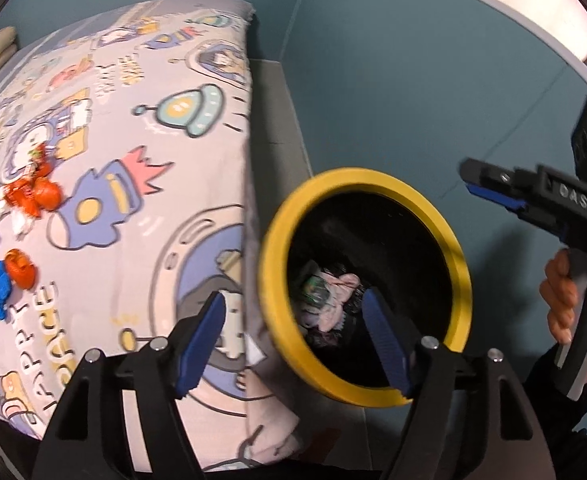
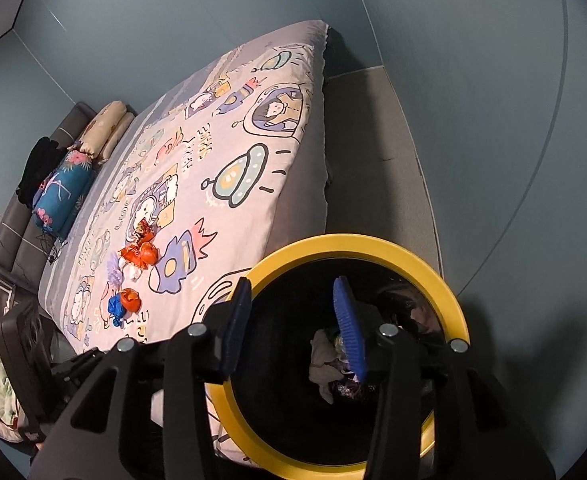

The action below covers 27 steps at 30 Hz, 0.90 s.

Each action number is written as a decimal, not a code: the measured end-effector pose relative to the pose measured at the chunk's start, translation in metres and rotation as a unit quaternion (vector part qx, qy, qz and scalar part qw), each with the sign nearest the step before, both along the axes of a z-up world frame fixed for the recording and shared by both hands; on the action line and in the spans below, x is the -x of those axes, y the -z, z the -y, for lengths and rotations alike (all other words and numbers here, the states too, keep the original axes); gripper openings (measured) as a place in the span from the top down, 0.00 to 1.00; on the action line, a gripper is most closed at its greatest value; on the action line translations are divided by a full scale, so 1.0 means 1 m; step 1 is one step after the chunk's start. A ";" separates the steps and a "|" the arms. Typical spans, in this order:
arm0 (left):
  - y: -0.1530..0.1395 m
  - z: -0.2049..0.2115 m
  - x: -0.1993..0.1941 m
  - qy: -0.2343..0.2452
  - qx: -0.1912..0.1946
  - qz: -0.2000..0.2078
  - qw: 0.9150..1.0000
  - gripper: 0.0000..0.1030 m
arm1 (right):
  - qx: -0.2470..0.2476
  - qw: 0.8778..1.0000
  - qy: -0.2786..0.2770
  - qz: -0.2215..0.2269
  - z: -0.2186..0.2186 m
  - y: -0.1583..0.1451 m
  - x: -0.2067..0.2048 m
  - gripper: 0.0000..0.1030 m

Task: Collect trash
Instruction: 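Move both open tools back over the trash pile on the bed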

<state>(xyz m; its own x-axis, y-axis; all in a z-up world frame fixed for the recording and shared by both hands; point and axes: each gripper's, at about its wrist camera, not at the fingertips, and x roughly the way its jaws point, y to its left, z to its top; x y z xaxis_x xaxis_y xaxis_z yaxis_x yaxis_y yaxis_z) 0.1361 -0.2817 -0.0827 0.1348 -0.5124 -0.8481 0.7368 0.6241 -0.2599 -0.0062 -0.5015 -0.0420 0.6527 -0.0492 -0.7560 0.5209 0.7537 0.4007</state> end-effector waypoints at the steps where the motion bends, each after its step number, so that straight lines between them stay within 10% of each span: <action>1: 0.000 -0.003 -0.004 -0.005 0.000 0.002 1.000 0.32 | 0.002 1.000 -0.002 0.001 -0.001 -0.001 -0.001 0.56; 27: 0.016 -0.149 -0.099 -0.176 -0.019 0.010 0.984 0.21 | 0.042 0.987 -0.151 -0.037 -0.100 -0.005 -0.134 0.35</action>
<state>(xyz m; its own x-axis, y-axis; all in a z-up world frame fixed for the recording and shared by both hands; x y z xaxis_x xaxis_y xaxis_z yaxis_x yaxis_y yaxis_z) 0.2349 -0.1326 -0.0985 0.3144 -0.3984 -0.8617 0.4778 0.8507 -0.2190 0.1282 -0.4010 -0.0368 0.5906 0.0751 -0.8035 0.2932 0.9076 0.3004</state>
